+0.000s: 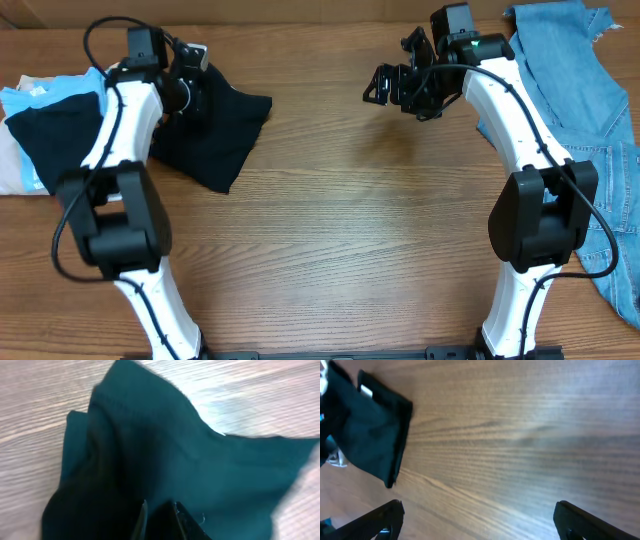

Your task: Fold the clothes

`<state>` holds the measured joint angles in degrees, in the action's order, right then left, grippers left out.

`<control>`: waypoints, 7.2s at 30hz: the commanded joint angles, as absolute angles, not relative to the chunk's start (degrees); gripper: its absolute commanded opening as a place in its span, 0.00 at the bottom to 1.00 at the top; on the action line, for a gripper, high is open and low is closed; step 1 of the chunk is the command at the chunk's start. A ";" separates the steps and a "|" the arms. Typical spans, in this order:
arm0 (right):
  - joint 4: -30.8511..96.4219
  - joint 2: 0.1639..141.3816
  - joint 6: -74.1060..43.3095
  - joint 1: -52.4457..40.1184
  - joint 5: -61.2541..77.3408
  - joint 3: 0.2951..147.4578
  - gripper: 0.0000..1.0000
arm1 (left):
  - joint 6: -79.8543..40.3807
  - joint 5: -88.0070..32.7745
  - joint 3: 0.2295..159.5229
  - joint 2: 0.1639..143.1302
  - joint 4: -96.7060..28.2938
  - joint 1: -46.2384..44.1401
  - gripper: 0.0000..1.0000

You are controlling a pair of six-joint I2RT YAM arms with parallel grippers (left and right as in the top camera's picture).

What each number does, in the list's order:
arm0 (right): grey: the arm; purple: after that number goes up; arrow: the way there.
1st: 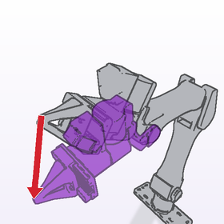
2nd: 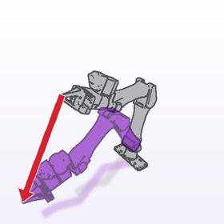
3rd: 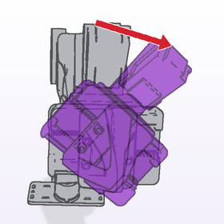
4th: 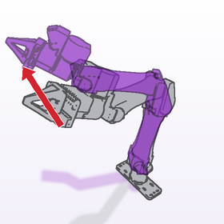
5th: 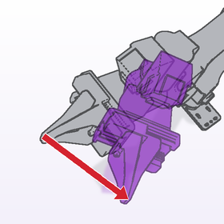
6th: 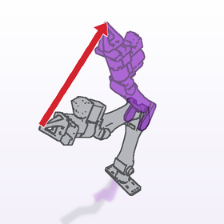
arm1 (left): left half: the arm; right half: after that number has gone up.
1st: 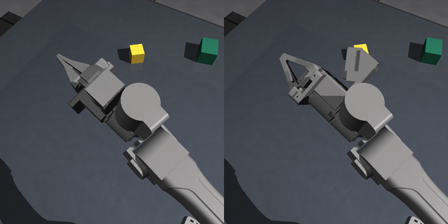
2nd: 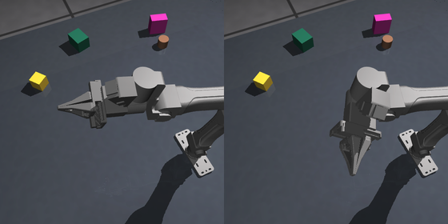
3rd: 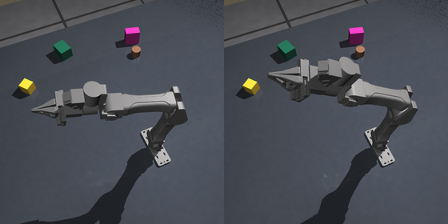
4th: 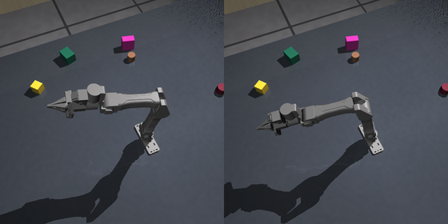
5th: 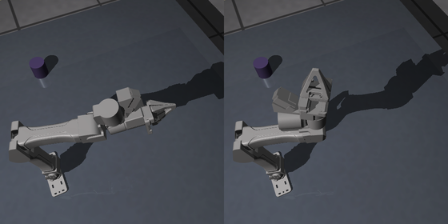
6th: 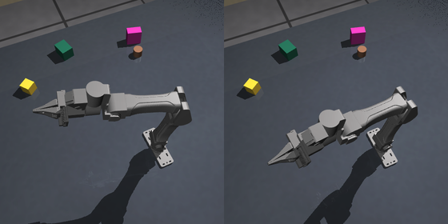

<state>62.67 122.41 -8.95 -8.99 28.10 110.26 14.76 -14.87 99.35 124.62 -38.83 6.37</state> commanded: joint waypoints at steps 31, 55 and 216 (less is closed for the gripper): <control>66.35 121.82 -3.99 -8.88 24.49 110.89 1.00 | -14.94 -20.05 104.95 127.24 -58.00 4.71 0.27; 66.76 121.82 -4.03 -8.88 23.99 110.89 1.00 | -12.01 -1.91 104.16 125.86 -65.10 6.70 0.92; 74.61 101.62 -7.55 -8.91 4.89 117.51 1.00 | -2.35 -2.39 97.27 74.56 -72.64 -0.93 1.00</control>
